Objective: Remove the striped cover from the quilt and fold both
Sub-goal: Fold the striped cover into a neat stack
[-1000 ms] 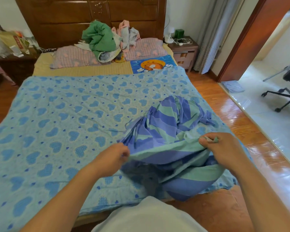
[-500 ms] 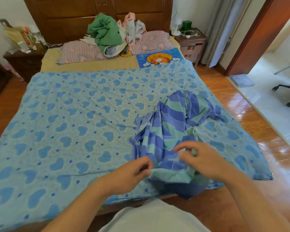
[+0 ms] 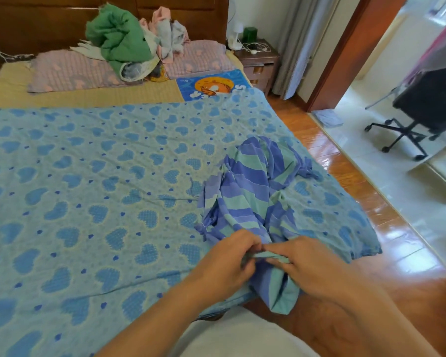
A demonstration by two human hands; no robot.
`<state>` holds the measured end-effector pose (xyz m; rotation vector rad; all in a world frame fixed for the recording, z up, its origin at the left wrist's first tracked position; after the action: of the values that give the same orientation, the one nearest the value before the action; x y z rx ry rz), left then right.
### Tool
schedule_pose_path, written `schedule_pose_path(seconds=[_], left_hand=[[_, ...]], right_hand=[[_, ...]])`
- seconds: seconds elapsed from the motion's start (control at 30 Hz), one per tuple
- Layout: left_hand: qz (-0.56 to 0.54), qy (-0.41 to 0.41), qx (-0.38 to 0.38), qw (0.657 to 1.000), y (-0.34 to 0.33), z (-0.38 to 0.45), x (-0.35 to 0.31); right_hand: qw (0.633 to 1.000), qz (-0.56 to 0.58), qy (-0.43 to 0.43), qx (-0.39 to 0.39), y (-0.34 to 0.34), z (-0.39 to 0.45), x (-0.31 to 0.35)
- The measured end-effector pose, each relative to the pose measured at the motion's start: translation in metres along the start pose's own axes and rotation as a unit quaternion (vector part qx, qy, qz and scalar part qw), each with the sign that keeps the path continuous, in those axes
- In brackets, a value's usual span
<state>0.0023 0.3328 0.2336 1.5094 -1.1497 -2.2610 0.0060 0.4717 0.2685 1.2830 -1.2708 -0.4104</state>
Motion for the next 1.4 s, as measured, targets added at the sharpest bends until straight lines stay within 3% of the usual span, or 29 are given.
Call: schedule_pose_path(seconds=[0.17,0.3,0.43,0.57,0.63,0.73,0.77,0.83,0.87,0.93,1.0,1.03,1.13,1.2,1.23,1.4], left_hand=[[0.089,0.026,-0.122,0.988,0.016,0.025,0.039],[0.16,0.058,-0.115,0.979,0.029,0.047,0.104],[0.228,0.079,-0.03,0.97,0.045,0.086,0.16],[0.264,0.082,0.19,0.942,0.029,0.092,0.191],[0.278,0.061,0.211,0.935,0.024,0.079,0.192],[0.291,0.038,0.189,0.937,0.019,0.07,0.188],[0.251,0.057,0.178,0.95,0.019,0.068,0.188],[0.019,0.183,0.142,0.973,0.024,0.059,0.192],[-0.127,0.26,0.116,0.95,0.029,0.049,0.195],[-0.339,0.35,0.067,0.871,0.031,0.028,0.199],[-0.447,0.392,0.052,0.803,0.028,0.006,0.198],[-0.486,0.397,0.045,0.777,0.027,-0.001,0.197],[-0.614,0.397,-0.029,0.682,0.027,-0.012,0.196],[-0.673,0.399,-0.093,0.616,0.026,-0.013,0.193],[-0.67,0.406,-0.102,0.613,0.025,-0.013,0.189],[-0.531,0.444,-0.029,0.721,0.009,-0.019,0.148]], right_hand=[[0.995,0.06,-0.034,-0.069,0.027,-0.012,0.022],[0.972,0.048,-0.058,-0.221,0.062,-0.03,0.03],[0.915,0.078,-0.072,-0.389,0.084,-0.05,0.035],[0.813,0.131,-0.155,-0.546,0.104,-0.077,0.021],[0.774,0.135,-0.186,-0.59,0.111,-0.085,0.012],[0.752,0.147,-0.213,-0.606,0.113,-0.083,-0.002],[0.739,0.189,-0.219,-0.608,0.109,-0.081,-0.01],[0.7,0.315,-0.222,-0.601,0.097,-0.074,-0.028],[0.687,0.372,-0.222,-0.584,0.09,-0.069,-0.035],[0.675,0.454,-0.22,-0.537,0.078,-0.056,-0.043],[0.693,0.498,-0.222,-0.472,0.069,-0.042,-0.048],[0.723,0.484,-0.235,-0.434,0.064,-0.037,-0.052],[0.895,0.241,-0.273,-0.259,0.053,-0.016,-0.057],[0.94,0.138,-0.267,-0.162,0.038,-0.003,-0.057],[0.947,0.114,-0.271,-0.132,0.031,0.002,-0.057],[0.96,0.055,-0.267,-0.06,0.002,0.024,-0.041]])
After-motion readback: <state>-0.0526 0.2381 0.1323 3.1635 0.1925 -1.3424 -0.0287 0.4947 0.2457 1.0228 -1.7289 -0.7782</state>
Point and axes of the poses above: each hand's wrist, its own z-axis towards the middle knuckle, its own y-axis out of the back of the hand, x = y × z, the point moved 7 cm from there along z, towards the middle knuckle, and after that the axes turned 9 degrees about z, right-handed, at the moved point
